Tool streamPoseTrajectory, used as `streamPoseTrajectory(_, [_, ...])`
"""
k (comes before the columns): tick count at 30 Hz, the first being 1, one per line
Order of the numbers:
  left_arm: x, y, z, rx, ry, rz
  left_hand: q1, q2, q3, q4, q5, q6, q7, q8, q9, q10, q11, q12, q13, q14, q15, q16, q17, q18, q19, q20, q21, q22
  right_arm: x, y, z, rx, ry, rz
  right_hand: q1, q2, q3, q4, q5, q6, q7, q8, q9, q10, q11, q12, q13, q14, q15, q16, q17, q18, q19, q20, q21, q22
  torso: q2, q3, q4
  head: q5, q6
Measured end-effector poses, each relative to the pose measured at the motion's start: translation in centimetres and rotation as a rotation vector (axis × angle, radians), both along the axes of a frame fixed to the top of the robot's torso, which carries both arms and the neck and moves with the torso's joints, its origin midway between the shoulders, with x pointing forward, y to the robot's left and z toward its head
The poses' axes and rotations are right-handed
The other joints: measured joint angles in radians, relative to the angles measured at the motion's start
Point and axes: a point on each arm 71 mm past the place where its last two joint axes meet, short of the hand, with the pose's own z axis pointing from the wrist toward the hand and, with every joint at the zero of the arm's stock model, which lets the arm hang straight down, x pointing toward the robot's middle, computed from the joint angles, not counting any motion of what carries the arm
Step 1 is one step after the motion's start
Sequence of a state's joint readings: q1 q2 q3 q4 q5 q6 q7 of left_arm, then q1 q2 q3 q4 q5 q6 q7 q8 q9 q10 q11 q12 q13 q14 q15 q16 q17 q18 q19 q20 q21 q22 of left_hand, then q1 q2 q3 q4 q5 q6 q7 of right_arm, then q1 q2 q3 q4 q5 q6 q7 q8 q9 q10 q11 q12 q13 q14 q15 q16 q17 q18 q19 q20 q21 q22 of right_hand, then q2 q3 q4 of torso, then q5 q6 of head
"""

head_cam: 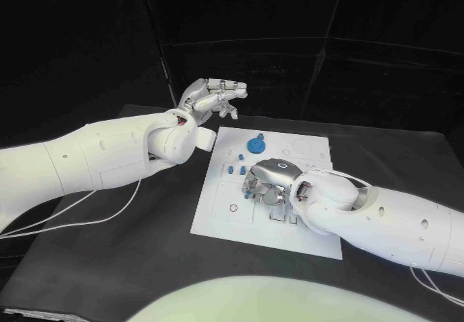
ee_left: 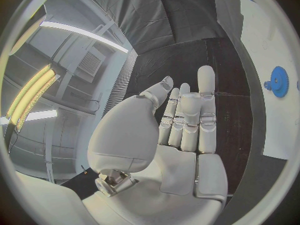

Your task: Assemble the parts on the task board

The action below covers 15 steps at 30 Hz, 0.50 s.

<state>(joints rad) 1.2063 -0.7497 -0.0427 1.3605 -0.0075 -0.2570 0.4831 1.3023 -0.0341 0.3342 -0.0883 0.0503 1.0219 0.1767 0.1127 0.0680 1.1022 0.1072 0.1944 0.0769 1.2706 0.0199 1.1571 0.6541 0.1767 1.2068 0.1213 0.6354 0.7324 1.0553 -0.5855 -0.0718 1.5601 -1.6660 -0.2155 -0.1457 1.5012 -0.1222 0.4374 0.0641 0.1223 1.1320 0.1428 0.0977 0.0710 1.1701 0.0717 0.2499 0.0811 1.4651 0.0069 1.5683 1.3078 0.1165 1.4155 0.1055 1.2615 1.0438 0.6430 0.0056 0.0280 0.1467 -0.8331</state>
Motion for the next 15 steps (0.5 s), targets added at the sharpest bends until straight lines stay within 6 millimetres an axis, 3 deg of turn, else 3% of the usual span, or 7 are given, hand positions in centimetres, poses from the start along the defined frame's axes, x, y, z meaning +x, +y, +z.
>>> streamPoseTrajectory(15, [0.05, 0.18, -0.03, 0.002, 0.001, 0.004, 0.000, 0.000, 0.000, 0.000, 0.000, 0.000, 0.000, 0.000, 0.000, 0.000, 0.000, 0.000, 0.000, 0.000, 0.000, 0.000, 0.000, 0.000, 0.000, 0.000, 0.000, 0.000, 0.09, 0.35, -0.39, -0.016, 0.001, 0.004, 0.000, 0.000, 0.004, -0.004, 0.000, -0.004, 0.004, 0.000, 0.000, 0.000, 0.000, 0.000, 0.000, 0.000, 0.000, 0.000, 0.000, 0.000, 0.000, 0.000, 0.000, 0.000, 0.000, 0.0002, -0.0001, 0.001, -0.005])
